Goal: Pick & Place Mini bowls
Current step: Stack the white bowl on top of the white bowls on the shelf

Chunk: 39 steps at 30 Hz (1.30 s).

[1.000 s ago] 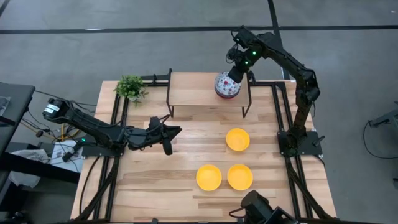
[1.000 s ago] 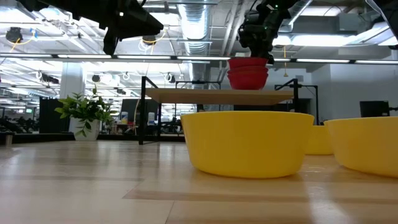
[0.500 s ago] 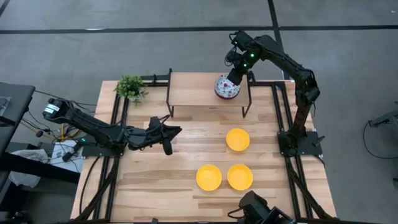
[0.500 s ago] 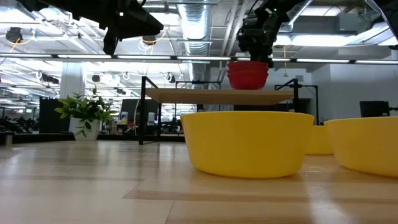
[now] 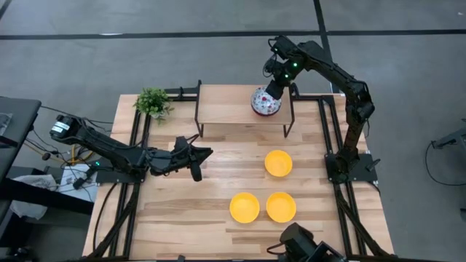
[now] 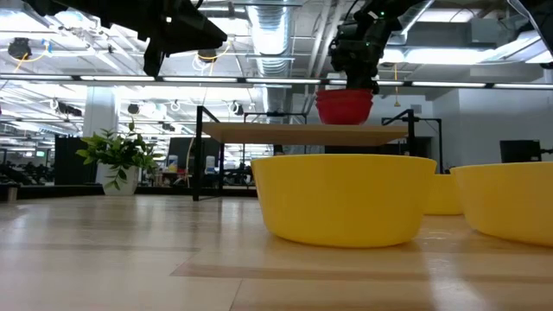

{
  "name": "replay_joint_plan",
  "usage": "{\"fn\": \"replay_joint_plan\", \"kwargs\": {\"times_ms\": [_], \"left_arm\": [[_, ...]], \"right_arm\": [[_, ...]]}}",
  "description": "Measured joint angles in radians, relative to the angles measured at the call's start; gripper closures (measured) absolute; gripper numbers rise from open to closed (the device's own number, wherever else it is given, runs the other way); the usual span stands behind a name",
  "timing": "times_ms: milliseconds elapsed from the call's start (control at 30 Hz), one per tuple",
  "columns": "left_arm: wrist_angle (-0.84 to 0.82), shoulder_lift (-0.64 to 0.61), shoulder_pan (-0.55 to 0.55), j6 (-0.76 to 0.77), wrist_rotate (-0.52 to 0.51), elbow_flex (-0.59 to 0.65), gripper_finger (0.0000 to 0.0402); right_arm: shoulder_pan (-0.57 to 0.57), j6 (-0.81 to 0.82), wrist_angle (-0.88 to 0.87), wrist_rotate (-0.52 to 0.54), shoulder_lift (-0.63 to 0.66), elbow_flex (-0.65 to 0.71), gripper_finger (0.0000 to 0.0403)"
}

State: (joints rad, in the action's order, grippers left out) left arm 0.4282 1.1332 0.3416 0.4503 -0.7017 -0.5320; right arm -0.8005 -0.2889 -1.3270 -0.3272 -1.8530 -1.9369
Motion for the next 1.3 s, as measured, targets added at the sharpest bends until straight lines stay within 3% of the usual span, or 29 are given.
{"fn": "replay_joint_plan", "kwargs": {"times_ms": [233,667,1300], "left_arm": [[0.000,0.000,0.000,0.000,0.000,0.000,0.0357],[0.000,0.000,0.000,0.000,0.000,0.000,0.0357],[0.000,0.000,-0.001,0.000,0.000,0.000,0.0357]], "right_arm": [[0.002,-0.006,-0.003,0.050,0.000,0.000,0.0336],[0.002,0.000,-0.020,0.043,0.000,0.000,0.0295],[0.002,-0.006,-0.086,0.044,0.000,-0.055,0.0290]]}}
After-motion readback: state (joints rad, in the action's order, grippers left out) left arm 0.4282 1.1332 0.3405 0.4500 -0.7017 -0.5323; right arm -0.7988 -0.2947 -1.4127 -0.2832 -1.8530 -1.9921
